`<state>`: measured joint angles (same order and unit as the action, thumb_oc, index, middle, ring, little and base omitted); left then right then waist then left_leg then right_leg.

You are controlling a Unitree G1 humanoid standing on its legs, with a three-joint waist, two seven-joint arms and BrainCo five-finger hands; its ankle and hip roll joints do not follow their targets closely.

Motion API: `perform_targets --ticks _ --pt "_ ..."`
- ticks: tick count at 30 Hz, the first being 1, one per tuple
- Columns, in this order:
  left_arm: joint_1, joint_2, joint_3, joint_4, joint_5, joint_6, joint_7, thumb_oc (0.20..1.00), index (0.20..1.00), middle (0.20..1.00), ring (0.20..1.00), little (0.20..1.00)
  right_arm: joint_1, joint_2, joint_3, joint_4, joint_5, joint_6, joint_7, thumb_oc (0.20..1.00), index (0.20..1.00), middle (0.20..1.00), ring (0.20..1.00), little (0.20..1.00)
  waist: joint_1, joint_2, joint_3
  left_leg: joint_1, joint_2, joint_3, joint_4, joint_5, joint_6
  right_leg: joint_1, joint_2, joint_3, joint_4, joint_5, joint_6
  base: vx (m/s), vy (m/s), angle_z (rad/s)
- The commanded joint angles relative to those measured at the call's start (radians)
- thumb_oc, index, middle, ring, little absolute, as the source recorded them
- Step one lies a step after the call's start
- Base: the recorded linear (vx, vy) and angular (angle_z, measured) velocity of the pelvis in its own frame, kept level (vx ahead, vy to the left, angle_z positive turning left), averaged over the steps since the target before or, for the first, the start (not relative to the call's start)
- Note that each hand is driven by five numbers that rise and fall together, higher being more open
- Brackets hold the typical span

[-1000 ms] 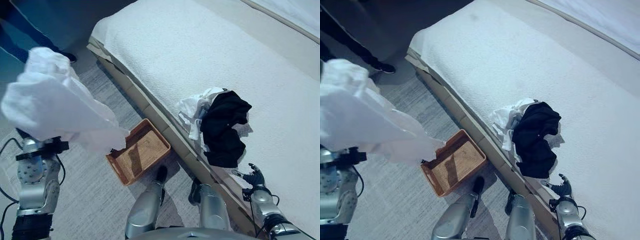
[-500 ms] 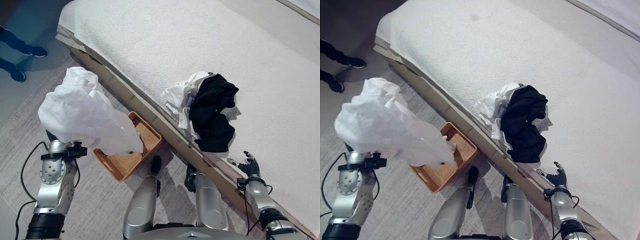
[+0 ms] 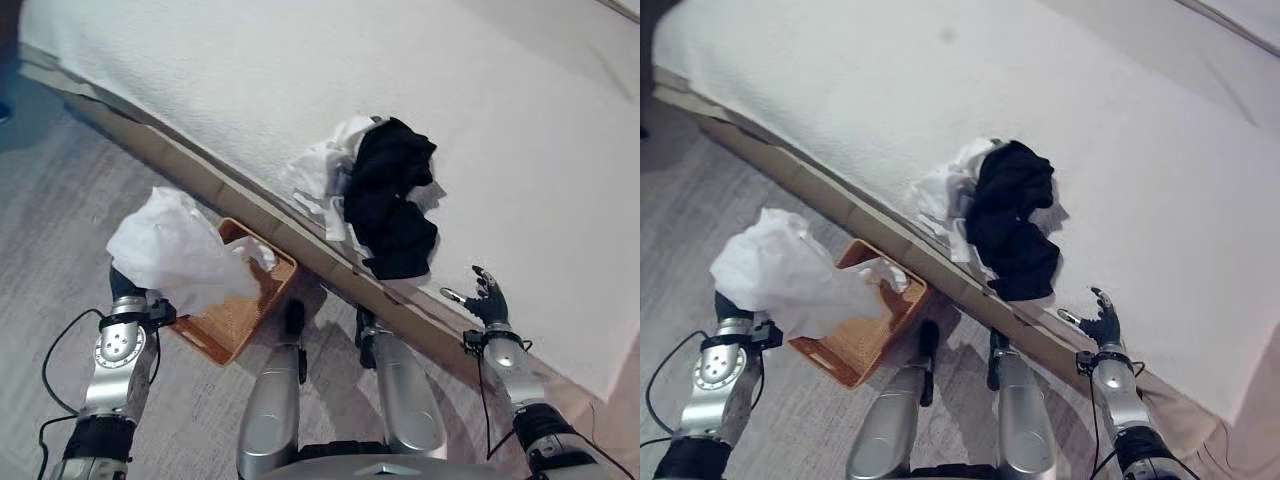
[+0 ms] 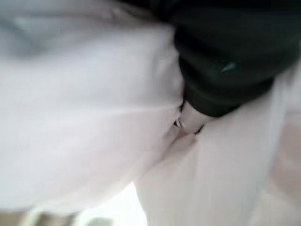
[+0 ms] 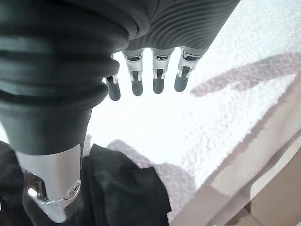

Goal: Pick up clothes into the bucket

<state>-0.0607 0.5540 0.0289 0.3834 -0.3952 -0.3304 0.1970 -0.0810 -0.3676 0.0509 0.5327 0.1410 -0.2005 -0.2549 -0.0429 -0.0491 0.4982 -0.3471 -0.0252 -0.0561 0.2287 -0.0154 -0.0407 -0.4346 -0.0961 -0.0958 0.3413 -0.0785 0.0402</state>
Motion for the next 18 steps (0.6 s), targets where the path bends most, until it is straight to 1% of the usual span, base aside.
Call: perform_targets --ticks 1,4,5,6,7,8,9,10,11,12,13,14,15,16,17,18 --pt "-0.033 0.036 0.022 0.034 0.12 -0.026 0.09 0.2 0.2 0.2 0.2 0.2 0.016 -0.022 0.016 -0.073 0.089 -0.084 0.024 1.0 1.0 1.0 1.0 1.0 -0.024 -0.043 -0.01 -0.045 0.009 -0.011 0.091 -0.04 0.001 0.044 -0.065 0.04 -0.061 0.043 0.083 0.0 0.05 -0.37" --pt "-0.085 0.036 0.0 0.129 0.17 -0.011 0.13 0.2 0.2 0.2 0.2 0.2 0.024 -0.015 0.013 -0.131 0.133 -0.107 0.031 1.0 1.0 1.0 1.0 1.0 -0.036 -0.066 0.015 -0.07 0.016 0.012 0.137 -0.064 0.008 0.017 -0.052 0.068 -0.045 0.039 0.084 0.0 0.043 -0.32" --pt "-0.105 0.038 -0.005 0.159 0.173 -0.008 0.139 0.2 0.2 0.2 0.2 0.2 0.021 -0.017 0.012 -0.146 0.137 -0.11 0.025 1.0 1.0 1.0 1.0 1.0 -0.041 -0.073 0.019 -0.081 0.017 0.017 0.143 -0.065 0.009 0.005 -0.05 0.076 -0.043 0.043 0.083 0.0 0.033 -0.32" --pt "-0.105 0.038 -0.005 0.159 0.173 -0.008 0.139 0.2 0.2 0.2 0.2 0.2 0.021 -0.017 0.012 -0.146 0.137 -0.11 0.025 1.0 1.0 1.0 1.0 1.0 -0.041 -0.073 0.018 -0.082 0.017 0.017 0.142 -0.064 0.009 0.004 -0.05 0.076 -0.044 0.043 0.083 0.0 0.039 -0.3" --pt "-0.13 0.043 -0.011 0.198 0.186 0.001 0.162 0.2 0.2 0.2 0.2 0.2 0.016 -0.014 0.016 -0.168 0.15 -0.118 0.017 1.0 1.0 1.0 1.0 1.0 -0.05 -0.087 0.022 -0.113 0.023 0.03 0.178 -0.083 0.012 -0.024 -0.043 0.089 -0.03 0.039 0.082 0.0 0.022 -0.17" --pt "-0.132 0.043 -0.011 0.198 0.186 0.001 0.162 0.2 0.2 0.2 0.2 0.2 0.014 -0.014 0.015 -0.168 0.15 -0.118 0.016 1.0 1.0 1.0 1.0 1.0 -0.051 -0.088 0.022 -0.115 0.022 0.03 0.176 -0.078 0.012 -0.027 -0.044 0.089 -0.032 0.043 0.083 0.02 0.048 -0.12" --pt "-0.16 0.041 -0.012 0.256 0.183 0.008 0.181 0.2 0.2 0.2 0.2 0.2 0.008 -0.01 0.023 -0.179 0.161 -0.123 0.007 1.0 1.0 1.0 1.0 1.0 -0.059 -0.098 0.022 -0.144 0.026 0.038 0.2 -0.092 0.016 -0.06 -0.034 0.103 -0.017 0.039 0.082 0.01 0.026 -0.1" --pt "-0.161 0.041 -0.012 0.256 0.183 0.008 0.181 0.2 0.2 0.2 0.2 0.2 0.008 -0.01 0.022 -0.179 0.161 -0.123 0.007 1.0 1.0 1.0 1.0 1.0 -0.058 -0.097 0.022 -0.145 0.027 0.038 0.201 -0.093 0.016 -0.061 -0.034 0.103 -0.016 0.039 0.082 0.01 0.031 -0.16" --pt "-0.179 0.045 -0.011 0.29 0.182 0.016 0.189 0.2 0.2 0.2 0.2 0.2 0.001 -0.006 0.028 -0.185 0.169 -0.128 0.004 1.0 1.0 1.0 1.0 1.0 -0.065 -0.108 0.022 -0.167 0.029 0.045 0.224 -0.102 0.018 -0.081 -0.03 0.11 -0.006 0.039 0.081 0.0 0.004 -0.26" --pt "-0.178 0.043 -0.002 0.266 0.177 0.02 0.217 0.2 0.2 0.2 0.2 0.2 0.004 -0.001 0.033 -0.218 0.178 -0.136 -0.003 1.0 1.0 1.0 1.0 1.0 -0.072 -0.121 0.022 -0.21 0.035 0.05 0.26 -0.115 0.021 -0.116 -0.02 0.118 0.009 0.039 0.08 0.0 0.008 -0.25" --pt "-0.186 0.05 -0.002 0.3 0.186 0.028 0.225 0.2 0.2 0.2 0.2 0.2 0.001 0.003 0.039 -0.221 0.187 -0.14 -0.009 1.0 1.0 1.0 1.0 1.0 -0.079 -0.129 0.022 -0.228 0.038 0.053 0.276 -0.122 0.023 -0.134 -0.017 0.12 0.016 0.039 0.08 0.0 0.004 -0.25" --pt "-0.186 0.05 -0.002 0.3 0.186 0.028 0.225 0.2 0.2 0.2 0.2 0.2 0.001 0.003 0.039 -0.221 0.187 -0.14 -0.009 1.0 1.0 1.0 1.0 1.0 -0.079 -0.129 0.022 -0.23 0.039 0.053 0.277 -0.122 0.023 -0.135 -0.016 0.12 0.017 0.039 0.08 -0.01 0.01 -0.19" --pt "-0.202 0.066 0.008 0.341 0.199 0.043 0.249 0.2 0.2 0.2 0.2 0.2 -0.003 0.008 0.049 -0.246 0.198 -0.146 -0.012 1.0 1.0 1.0 1.0 1.0 -0.087 -0.147 0.022 -0.275 0.047 0.057 0.321 -0.138 0.026 -0.177 -0.005 0.126 0.042 0.039 0.078 -0.01 0.005 -0.27" --pt "-0.212 0.072 0.014 0.363 0.2 0.052 0.252 0.2 0.2 0.2 0.2 0.2 -0.003 0.01 0.053 -0.252 0.209 -0.15 -0.014 1.0 1.0 1.0 1.0 1.0 -0.092 -0.155 0.022 -0.292 0.052 0.057 0.339 -0.146 0.027 -0.191 -0.001 0.129 0.049 0.037 0.077 -0.01 0.005 -0.29" --pt "-0.218 0.08 0.024 0.383 0.205 0.061 0.266 0.2 0.2 0.2 0.2 0.2 -0.002 0.009 0.06 -0.266 0.213 -0.153 -0.013 1.0 1.0 1.0 1.0 1.0 -0.096 -0.163 0.022 -0.315 0.058 0.059 0.365 -0.157 0.028 -0.21 0.003 0.131 0.062 0.035 0.076 0.0 0.0 -0.25" --pt "-0.218 0.08 0.024 0.384 0.205 0.061 0.266 0.2 0.2 0.2 0.2 0.2 -0.002 0.009 0.06 -0.266 0.213 -0.153 -0.013 1.0 1.0 1.0 1.0 1.0 -0.096 -0.163 0.022 -0.317 0.058 0.058 0.367 -0.158 0.028 -0.211 0.003 0.131 0.063 0.035 0.076 0.0 0.009 -0.16"
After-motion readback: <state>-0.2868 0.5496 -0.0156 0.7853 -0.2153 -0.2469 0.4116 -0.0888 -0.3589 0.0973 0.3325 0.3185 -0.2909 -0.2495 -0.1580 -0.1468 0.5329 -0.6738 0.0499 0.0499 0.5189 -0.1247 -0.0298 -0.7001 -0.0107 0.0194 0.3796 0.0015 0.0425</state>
